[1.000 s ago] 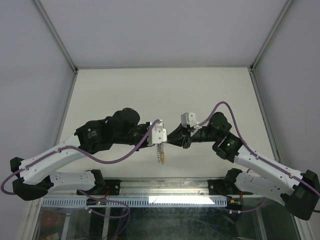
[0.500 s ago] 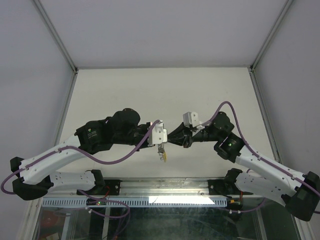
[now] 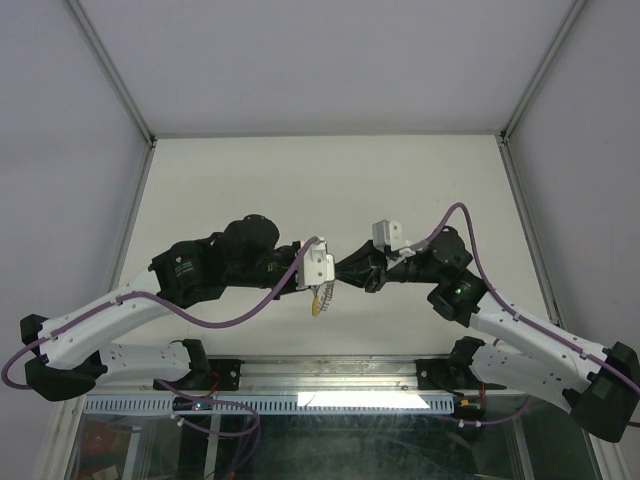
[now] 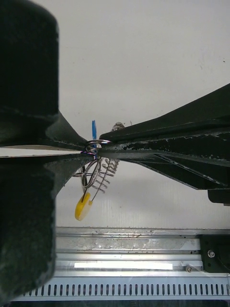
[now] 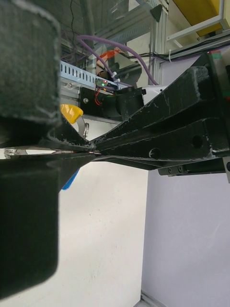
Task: Put the keys on the keyring
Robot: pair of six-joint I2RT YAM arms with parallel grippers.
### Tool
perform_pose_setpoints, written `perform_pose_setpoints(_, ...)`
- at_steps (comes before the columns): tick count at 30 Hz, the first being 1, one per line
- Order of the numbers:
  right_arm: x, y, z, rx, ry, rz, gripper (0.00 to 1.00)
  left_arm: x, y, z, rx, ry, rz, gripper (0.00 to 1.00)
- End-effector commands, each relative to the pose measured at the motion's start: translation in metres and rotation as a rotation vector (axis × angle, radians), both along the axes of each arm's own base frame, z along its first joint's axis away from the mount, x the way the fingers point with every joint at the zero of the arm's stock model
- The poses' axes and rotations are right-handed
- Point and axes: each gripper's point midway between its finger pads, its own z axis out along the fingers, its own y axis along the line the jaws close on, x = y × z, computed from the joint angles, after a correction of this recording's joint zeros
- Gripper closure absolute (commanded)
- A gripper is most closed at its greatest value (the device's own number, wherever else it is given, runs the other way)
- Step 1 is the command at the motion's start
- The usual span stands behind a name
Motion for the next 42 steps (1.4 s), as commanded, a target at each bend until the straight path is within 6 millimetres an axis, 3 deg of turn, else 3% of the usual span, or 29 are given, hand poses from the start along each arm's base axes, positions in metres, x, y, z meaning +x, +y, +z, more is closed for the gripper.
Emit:
perform_pose_setpoints(1,0.001,-0.009,0.057,0.187,-0.12,-0.053,1.0,-0.002,0.001,0.005,-0.014,-0.006,-0.008,1.0)
perform_pose_setpoints(12,0.006,-0.011,0.056,0.225,-0.1,-0.092,1.0,-0.001,0.002,0.014,-0.056,-0.017,0.011,0.99)
perform_pose_setpoints(17,0.0,-0.013,0.054,0.211,-0.119,-0.064,1.0,0.0,0.005,0.033,-0.146,-0.046,0.044,0.75)
perform_pose_setpoints(23,-0.009,-0.014,0.058,0.215,-0.134,-0.022,1.0,-0.001,0.008,0.053,-0.257,-0.068,0.061,0.66)
perform_pose_setpoints(35,-0.018,-0.013,0.06,0.216,-0.139,0.034,1.0,-0.007,-0.003,0.063,-0.374,-0.051,0.038,0.64)
perform_pose_setpoints(42,-0.022,-0.013,0.059,0.214,-0.131,0.054,1.0,-0.012,-0.014,0.061,-0.376,-0.031,-0.015,0.69)
